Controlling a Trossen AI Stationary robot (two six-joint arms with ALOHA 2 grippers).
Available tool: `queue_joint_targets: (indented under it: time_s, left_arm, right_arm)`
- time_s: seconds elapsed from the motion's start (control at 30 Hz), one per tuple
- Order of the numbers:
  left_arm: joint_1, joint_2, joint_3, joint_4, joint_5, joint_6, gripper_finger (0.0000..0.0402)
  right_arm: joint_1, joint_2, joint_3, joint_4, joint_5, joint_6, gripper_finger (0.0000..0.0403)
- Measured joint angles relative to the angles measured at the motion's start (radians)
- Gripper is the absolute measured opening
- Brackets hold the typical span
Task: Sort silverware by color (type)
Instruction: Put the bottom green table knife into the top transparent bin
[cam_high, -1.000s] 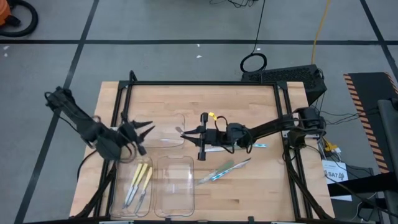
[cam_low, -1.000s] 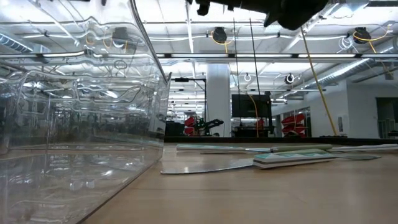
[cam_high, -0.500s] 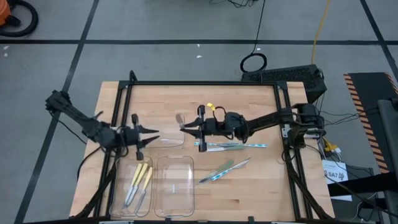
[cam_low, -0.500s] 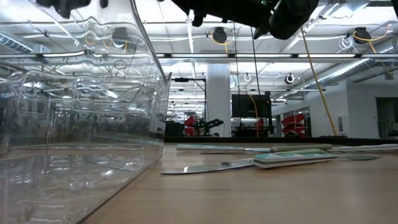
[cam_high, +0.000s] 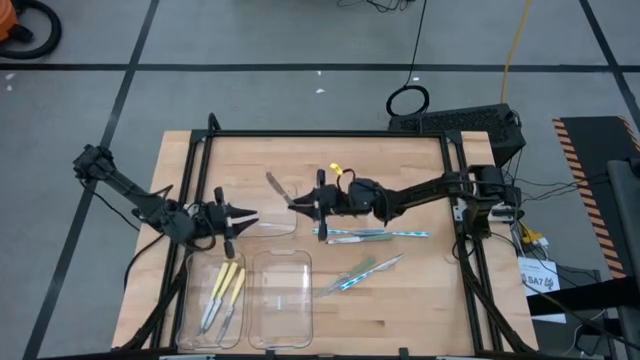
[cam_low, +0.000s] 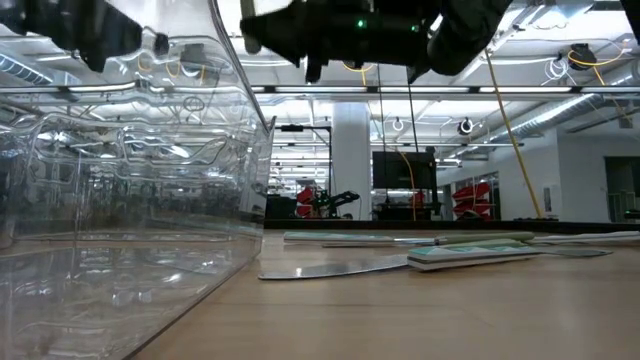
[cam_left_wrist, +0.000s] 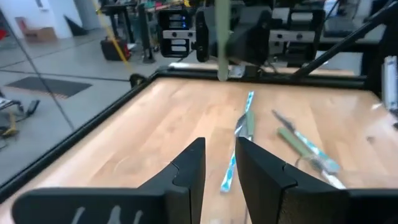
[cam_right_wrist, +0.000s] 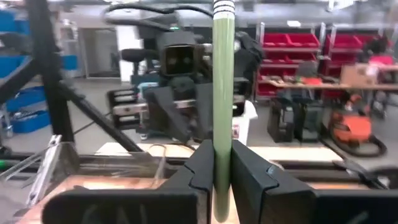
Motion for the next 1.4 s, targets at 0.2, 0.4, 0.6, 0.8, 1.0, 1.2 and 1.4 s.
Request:
queue_joint_targets:
  time_s: [0.2,0.4,0.6,0.8,1.0,1.2,1.4]
  left_arm:
    - [0.000,0.001,0.000,0.005,-0.018,0.012,0.0097]
    - [0.000,0.001,0.022,-0.004,-0.019,0.058,0.0097]
    - [-0.017,0.001,0.025,-0.078,-0.016,-0.009,0.0097]
    - [-0.034,0.001,0.025,-0.184,-0.014,-0.093,0.0097]
    - [-0.034,0.001,0.025,-0.233,-0.013,-0.143,0.0097]
    - [-0.034,0.001,0.025,-0.249,-0.003,-0.187,0.0097]
    - [-0.034,0.000,0.036,-0.273,0.043,-0.217,0.0097]
  right_arm:
    - [-0.023,-0.001,0.010,-0.038,0.051,0.067,0.0027]
    - [-0.033,-0.002,0.172,-0.423,0.051,-0.029,0.0027]
    - [-0.061,-0.002,0.274,-0.734,0.051,-0.101,0.0027]
    - [-0.080,-0.001,0.273,-0.764,0.049,-0.051,0.0027]
    - [-0.085,0.025,0.273,-0.747,0.049,-0.025,0.0027]
    - [-0.088,0.096,0.300,-0.700,0.047,-0.017,0.0027]
    - [-0.091,0.152,0.424,-0.844,0.045,-0.020,0.0028]
